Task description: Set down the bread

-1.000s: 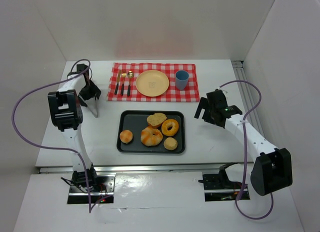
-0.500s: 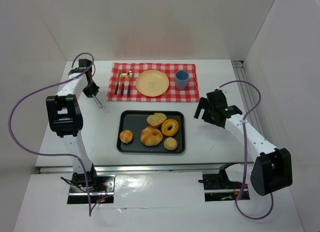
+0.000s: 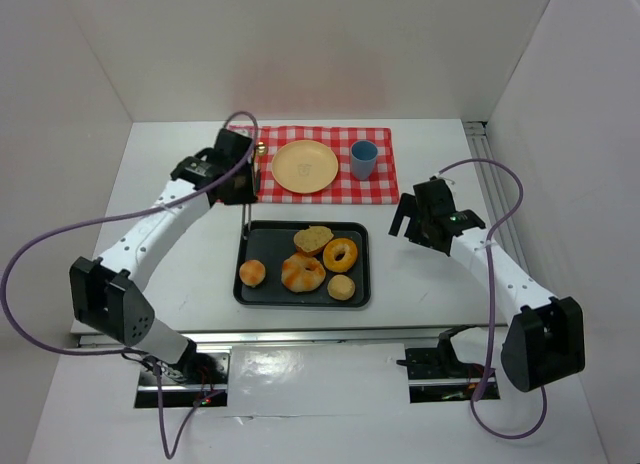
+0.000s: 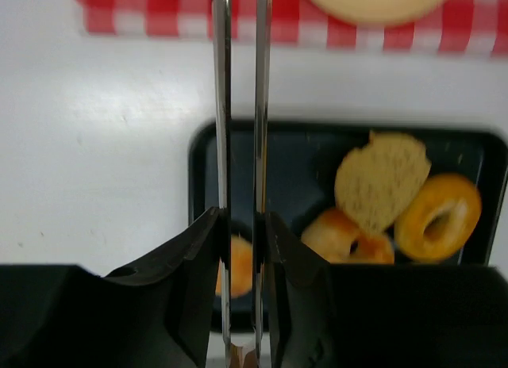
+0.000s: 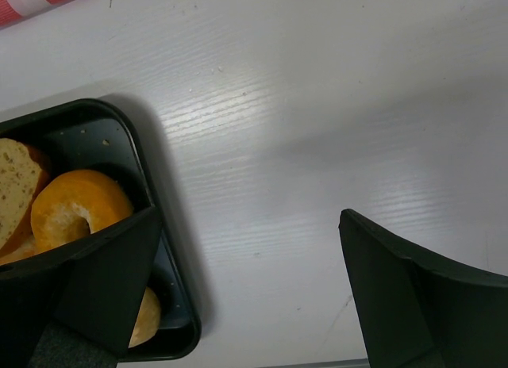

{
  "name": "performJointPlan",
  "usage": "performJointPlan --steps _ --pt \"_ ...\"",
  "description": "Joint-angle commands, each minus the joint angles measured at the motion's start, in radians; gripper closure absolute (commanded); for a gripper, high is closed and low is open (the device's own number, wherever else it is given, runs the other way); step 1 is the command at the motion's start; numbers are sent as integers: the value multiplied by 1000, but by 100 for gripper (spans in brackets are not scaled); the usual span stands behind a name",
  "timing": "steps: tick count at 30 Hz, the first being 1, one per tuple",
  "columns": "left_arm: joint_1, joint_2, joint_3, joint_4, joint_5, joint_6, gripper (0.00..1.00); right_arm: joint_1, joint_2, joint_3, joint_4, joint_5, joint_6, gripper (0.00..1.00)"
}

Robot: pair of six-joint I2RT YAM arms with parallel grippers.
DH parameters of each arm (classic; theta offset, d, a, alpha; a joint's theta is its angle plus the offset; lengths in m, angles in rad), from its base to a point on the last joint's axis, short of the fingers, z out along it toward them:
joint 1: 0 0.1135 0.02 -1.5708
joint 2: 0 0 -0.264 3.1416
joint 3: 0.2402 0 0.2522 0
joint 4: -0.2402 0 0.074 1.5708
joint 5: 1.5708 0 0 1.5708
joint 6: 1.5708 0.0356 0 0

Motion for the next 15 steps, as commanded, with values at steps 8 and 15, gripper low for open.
performJointPlan --steps 8,15 --pt "-149 -182 -81 -190 145 -29 36 7 -29 45 4 38 -13 0" --pt "-158 -182 -139 -170 229 -105 36 7 -47 45 4 27 -13 0"
